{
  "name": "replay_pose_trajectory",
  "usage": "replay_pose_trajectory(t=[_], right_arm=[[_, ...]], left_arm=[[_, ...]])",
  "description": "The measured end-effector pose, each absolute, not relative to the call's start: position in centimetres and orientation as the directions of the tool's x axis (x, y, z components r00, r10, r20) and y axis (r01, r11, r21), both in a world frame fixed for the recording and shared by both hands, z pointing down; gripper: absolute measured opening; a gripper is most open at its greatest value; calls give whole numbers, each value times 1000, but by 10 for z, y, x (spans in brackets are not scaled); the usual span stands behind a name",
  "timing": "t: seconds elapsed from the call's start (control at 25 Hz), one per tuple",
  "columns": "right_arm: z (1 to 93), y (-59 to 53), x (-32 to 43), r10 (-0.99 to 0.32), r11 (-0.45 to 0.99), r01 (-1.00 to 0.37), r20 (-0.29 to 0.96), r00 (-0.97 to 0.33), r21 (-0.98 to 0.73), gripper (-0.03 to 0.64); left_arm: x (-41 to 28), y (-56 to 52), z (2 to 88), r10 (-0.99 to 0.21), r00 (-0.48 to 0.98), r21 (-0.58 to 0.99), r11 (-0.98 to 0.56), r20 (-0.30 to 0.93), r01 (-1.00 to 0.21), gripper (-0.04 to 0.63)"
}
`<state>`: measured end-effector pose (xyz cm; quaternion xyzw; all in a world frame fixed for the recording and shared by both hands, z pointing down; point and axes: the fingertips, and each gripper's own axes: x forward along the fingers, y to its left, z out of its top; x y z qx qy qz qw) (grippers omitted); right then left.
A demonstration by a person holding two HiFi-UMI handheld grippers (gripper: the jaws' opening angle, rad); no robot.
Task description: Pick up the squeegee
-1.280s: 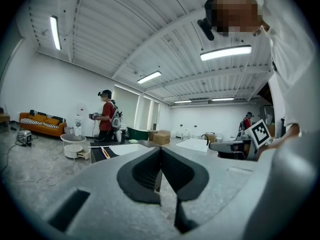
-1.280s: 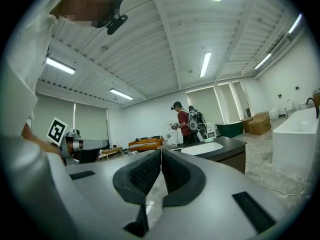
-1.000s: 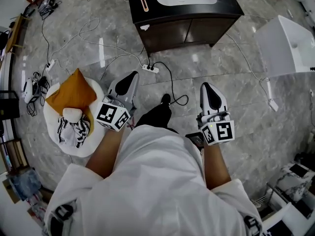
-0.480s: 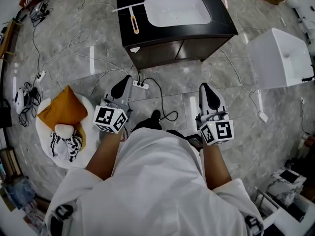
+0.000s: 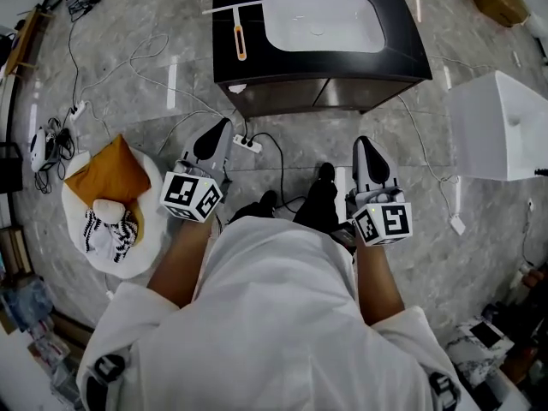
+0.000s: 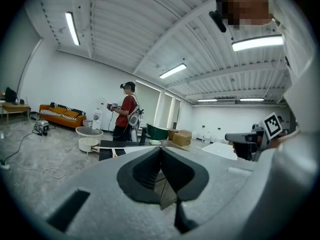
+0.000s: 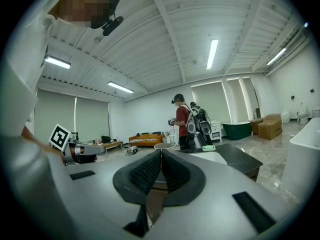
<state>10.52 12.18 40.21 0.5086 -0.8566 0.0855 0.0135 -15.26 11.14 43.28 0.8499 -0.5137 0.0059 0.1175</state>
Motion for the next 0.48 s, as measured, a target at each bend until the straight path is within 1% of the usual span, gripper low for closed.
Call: replay_pose_trajectory(t=[0.24, 0.48], right_arm=[[404, 43, 148, -809, 564, -810, 88, -581, -160, 15], [393, -16, 197, -736, 653, -735, 78, -673, -182, 15]], left_arm=[[-117, 64, 438, -915, 367, 187, -336, 166, -923, 15], [-74, 26, 414, -951, 261, 164, -234, 167, -958, 15]])
